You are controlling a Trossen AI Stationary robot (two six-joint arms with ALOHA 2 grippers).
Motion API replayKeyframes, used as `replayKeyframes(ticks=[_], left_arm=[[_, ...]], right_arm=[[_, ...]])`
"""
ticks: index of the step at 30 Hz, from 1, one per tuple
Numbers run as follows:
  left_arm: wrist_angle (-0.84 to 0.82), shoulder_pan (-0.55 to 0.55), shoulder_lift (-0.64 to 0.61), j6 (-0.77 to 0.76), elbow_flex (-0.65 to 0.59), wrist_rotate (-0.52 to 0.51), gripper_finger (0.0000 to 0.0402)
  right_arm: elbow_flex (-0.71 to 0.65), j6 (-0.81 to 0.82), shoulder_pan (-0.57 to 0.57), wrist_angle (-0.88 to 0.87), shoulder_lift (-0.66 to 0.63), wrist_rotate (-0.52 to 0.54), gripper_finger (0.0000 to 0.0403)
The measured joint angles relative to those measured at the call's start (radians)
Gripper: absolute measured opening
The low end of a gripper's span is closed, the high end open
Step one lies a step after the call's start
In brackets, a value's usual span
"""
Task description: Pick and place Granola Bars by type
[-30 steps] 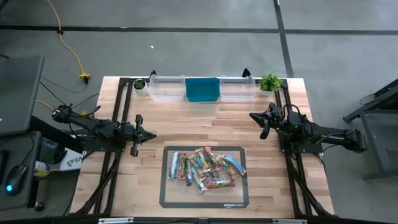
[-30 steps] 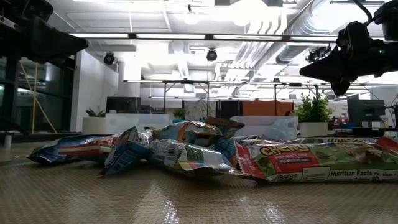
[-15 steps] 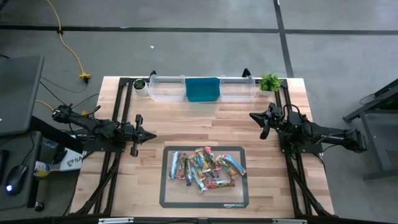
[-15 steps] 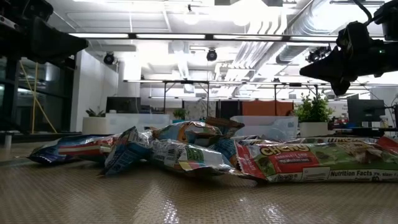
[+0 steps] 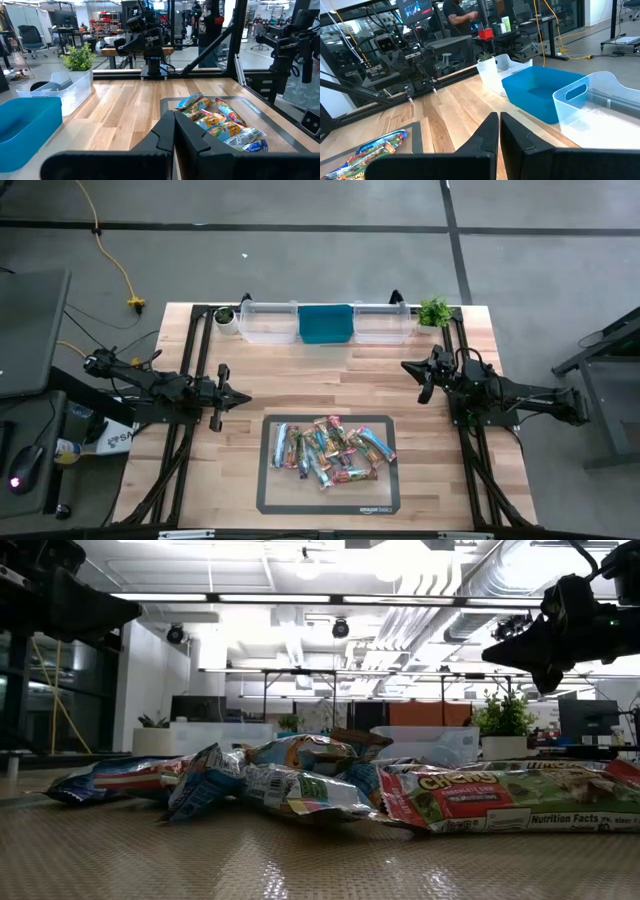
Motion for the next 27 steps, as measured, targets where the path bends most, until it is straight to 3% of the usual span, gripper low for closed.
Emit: replayKeyframes(ticks=[16,27], left_arm=[[0.000,0.000,0.000,0.000,0.000,0.000,0.0001],[0.000,0.000,0.000,0.000,0.000,0.000,0.0001]], right_arm=[[0.000,0.007,0.000,0.043,0.000,0.003,0.0000],[0.000,0.241,0.000,0.113,0.000,-0.022,0.0000]])
